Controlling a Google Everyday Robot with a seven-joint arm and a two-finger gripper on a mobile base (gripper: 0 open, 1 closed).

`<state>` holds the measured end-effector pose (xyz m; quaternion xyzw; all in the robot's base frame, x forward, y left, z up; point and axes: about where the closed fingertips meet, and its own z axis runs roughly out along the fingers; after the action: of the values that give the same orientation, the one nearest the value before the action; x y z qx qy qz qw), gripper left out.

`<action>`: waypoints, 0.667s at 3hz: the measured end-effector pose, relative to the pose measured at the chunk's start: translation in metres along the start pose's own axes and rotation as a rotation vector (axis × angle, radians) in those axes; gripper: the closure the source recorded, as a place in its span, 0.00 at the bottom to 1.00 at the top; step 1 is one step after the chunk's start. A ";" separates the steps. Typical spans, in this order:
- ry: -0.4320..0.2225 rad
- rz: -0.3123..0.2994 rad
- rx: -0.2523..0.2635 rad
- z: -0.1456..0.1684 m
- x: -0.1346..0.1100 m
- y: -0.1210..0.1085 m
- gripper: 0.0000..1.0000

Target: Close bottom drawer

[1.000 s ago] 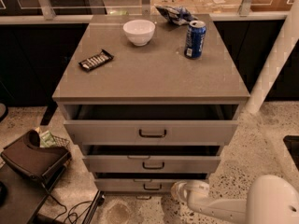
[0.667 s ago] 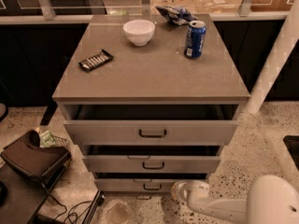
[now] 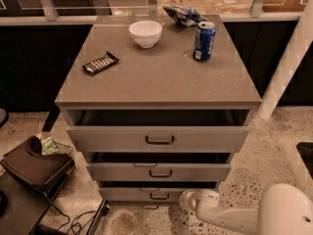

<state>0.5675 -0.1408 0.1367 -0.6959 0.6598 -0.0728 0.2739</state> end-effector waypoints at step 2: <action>0.011 -0.006 -0.005 -0.025 -0.001 0.017 1.00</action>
Offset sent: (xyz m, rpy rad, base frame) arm -0.1495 -0.0353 0.0766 -0.0766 0.0184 0.0057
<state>0.5405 -0.1467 0.1501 -0.6983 0.6593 -0.0758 0.2681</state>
